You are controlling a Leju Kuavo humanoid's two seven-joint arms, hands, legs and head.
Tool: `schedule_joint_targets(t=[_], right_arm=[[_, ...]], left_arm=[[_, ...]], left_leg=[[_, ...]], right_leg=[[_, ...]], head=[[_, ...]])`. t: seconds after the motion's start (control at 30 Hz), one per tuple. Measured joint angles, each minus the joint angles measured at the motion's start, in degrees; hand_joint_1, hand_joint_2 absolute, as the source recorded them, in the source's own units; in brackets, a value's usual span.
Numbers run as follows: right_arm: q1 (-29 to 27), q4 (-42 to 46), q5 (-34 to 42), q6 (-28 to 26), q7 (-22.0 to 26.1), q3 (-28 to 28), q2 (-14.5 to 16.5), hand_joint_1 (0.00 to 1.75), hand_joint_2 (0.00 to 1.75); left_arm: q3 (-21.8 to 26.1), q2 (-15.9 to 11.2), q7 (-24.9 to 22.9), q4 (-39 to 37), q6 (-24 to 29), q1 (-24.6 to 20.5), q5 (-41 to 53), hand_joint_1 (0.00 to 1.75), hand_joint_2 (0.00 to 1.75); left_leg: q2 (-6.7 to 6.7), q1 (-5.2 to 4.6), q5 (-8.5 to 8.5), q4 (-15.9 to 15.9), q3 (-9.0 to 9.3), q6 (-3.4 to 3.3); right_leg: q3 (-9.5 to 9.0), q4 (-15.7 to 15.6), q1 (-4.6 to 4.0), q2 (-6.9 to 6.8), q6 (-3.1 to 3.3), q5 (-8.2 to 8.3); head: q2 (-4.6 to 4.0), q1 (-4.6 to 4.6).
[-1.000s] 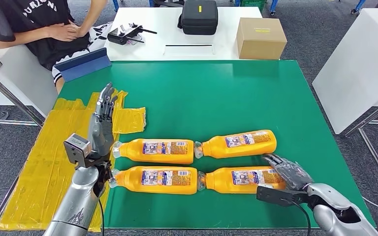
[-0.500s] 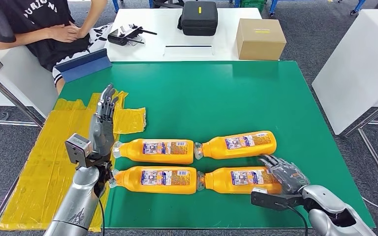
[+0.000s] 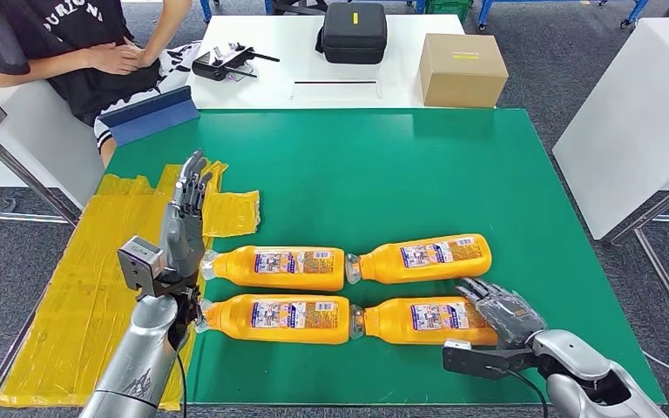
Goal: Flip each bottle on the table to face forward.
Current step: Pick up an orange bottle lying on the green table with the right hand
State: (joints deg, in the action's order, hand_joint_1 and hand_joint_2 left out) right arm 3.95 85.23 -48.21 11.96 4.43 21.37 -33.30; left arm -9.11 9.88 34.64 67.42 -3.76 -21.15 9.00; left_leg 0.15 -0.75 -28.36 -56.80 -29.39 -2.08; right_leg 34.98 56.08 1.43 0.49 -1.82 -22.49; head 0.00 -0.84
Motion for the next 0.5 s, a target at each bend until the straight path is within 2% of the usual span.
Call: schedule_joint_targets(t=[0.13, 0.23, 0.5], right_arm=[[1.4, -1.2, 0.0, 1.0, 0.7, 1.1, -0.1, 1.31, 1.75], [2.1, -1.9, -0.4, 1.1, 0.8, 2.0, 0.0, 1.41, 1.75], [3.0, -2.9, -0.8, 0.9, 0.7, 2.9, 0.2, 1.43, 1.75]], left_arm=[[0.0, 0.0, 0.0, 0.0, 0.0, 0.0, 0.0, 0.00, 0.00], [0.0, 0.0, 0.0, 0.0, 0.0, 0.0, 0.0, 0.00, 0.00], [0.0, 0.1, -0.1, 0.0, 0.0, 0.1, 0.0, 0.00, 0.00]], left_leg=[[0.01, 0.01, -0.01, 0.0, 0.07, -0.01], [0.05, 0.05, -0.03, 0.0, 0.20, -0.03], [0.07, 0.05, -0.13, 0.0, 0.50, -0.14]], right_leg=[[-0.11, 0.0, 0.00, 0.01, 0.00, 0.00], [-0.24, -0.1, -0.03, 0.05, 0.00, 0.00], [-0.51, -0.2, -0.15, 0.07, 0.00, 0.00]], head=[[0.00, -0.01], [0.00, -0.01], [0.00, -0.01]])
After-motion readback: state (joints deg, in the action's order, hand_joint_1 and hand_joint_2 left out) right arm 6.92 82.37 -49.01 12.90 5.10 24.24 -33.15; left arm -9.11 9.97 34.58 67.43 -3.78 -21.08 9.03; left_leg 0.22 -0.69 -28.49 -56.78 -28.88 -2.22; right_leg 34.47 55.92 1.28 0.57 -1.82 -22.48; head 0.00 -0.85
